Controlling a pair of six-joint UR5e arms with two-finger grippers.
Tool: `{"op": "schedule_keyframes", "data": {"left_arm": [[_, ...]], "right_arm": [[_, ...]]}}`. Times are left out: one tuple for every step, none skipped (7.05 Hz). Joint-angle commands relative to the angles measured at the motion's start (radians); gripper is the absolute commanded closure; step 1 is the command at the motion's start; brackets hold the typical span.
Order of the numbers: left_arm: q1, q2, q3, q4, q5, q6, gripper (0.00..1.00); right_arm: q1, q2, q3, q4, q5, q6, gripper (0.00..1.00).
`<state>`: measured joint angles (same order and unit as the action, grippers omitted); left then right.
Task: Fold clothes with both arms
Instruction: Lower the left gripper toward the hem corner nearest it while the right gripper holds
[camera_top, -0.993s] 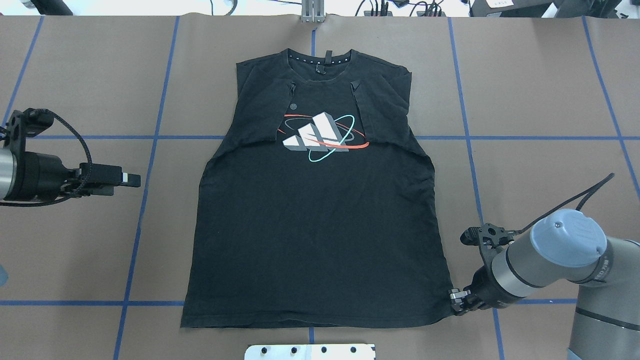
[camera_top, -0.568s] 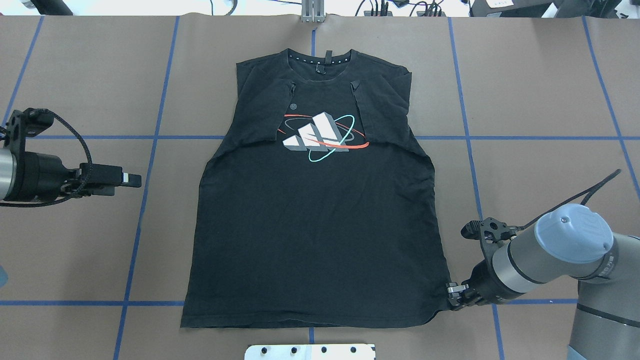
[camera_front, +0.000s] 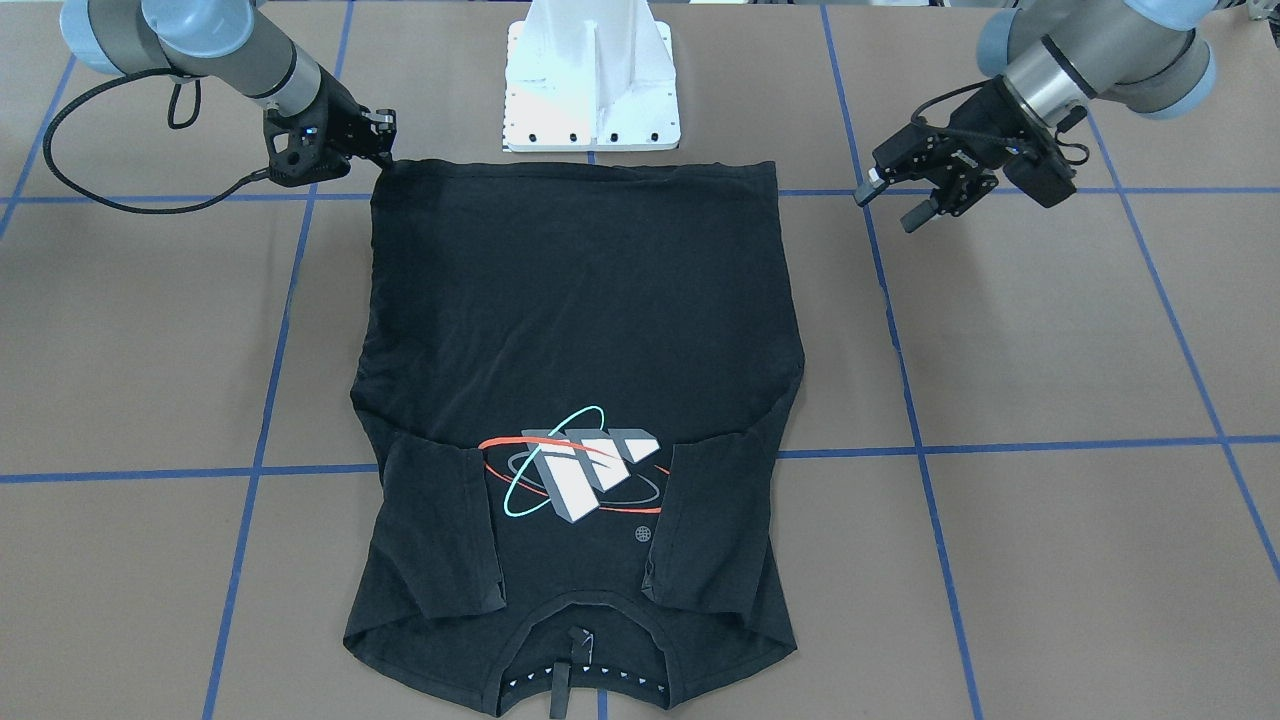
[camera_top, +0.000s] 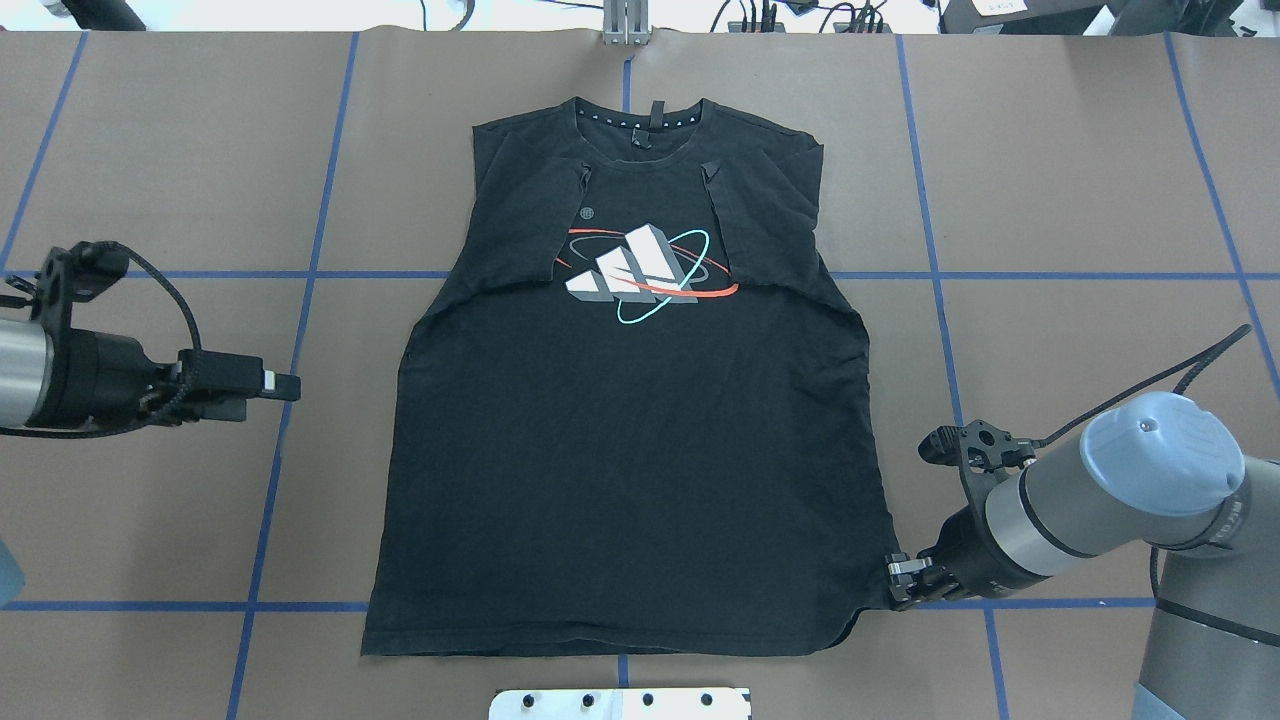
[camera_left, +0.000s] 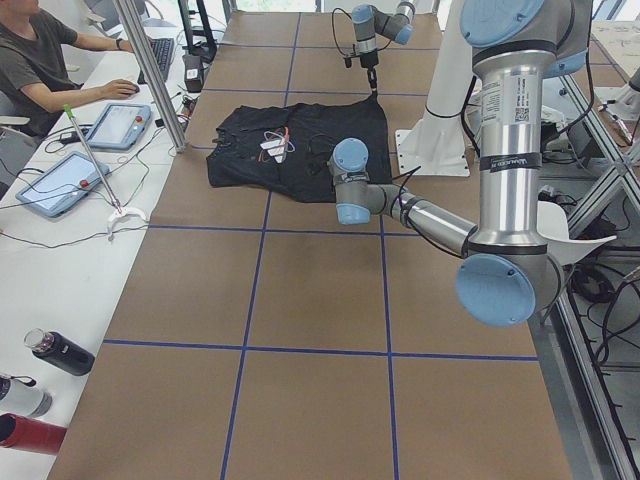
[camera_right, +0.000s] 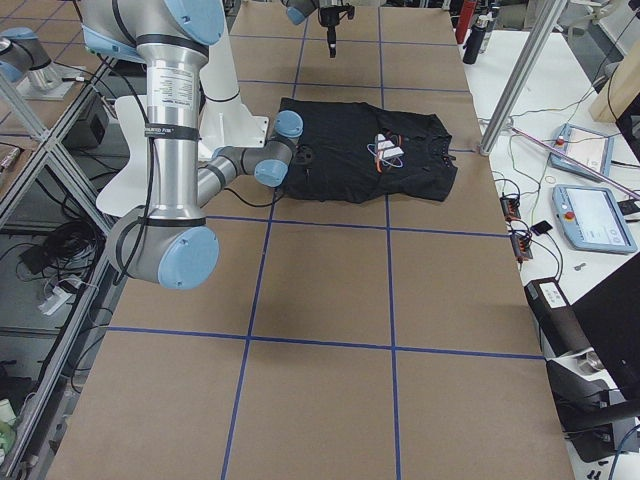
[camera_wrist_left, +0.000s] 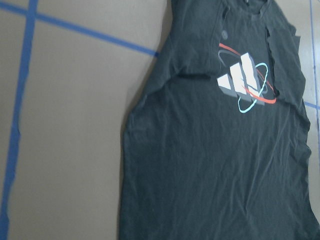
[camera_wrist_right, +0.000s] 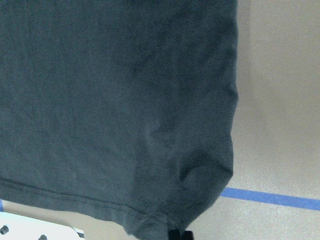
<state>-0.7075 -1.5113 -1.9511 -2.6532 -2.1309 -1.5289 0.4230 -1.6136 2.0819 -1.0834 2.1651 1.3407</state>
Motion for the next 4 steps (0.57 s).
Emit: {"op": "schedule_keyframes", "data": {"left_arm": [[0.15,-0.003,-0.035,0.001,0.111,-0.156,0.0],[0.202,-0.009,-0.038,0.001,0.152,-0.202,0.0],[0.268,-0.013,-0.048,0.001,0.214,-0.244,0.0],[0.342,-0.015,-0.051,0.001,0.295,-0.275,0.0]], "right_arm": [[0.031,0.011,0.012,0.0,0.007,0.0,1.0],[0.04,0.02,0.01,0.0,0.009,0.0,1.0],[0.045,0.02,0.012,0.0,0.007,0.0,1.0],[0.052,0.021,0.018,0.0,0.007,0.0,1.0]]}}
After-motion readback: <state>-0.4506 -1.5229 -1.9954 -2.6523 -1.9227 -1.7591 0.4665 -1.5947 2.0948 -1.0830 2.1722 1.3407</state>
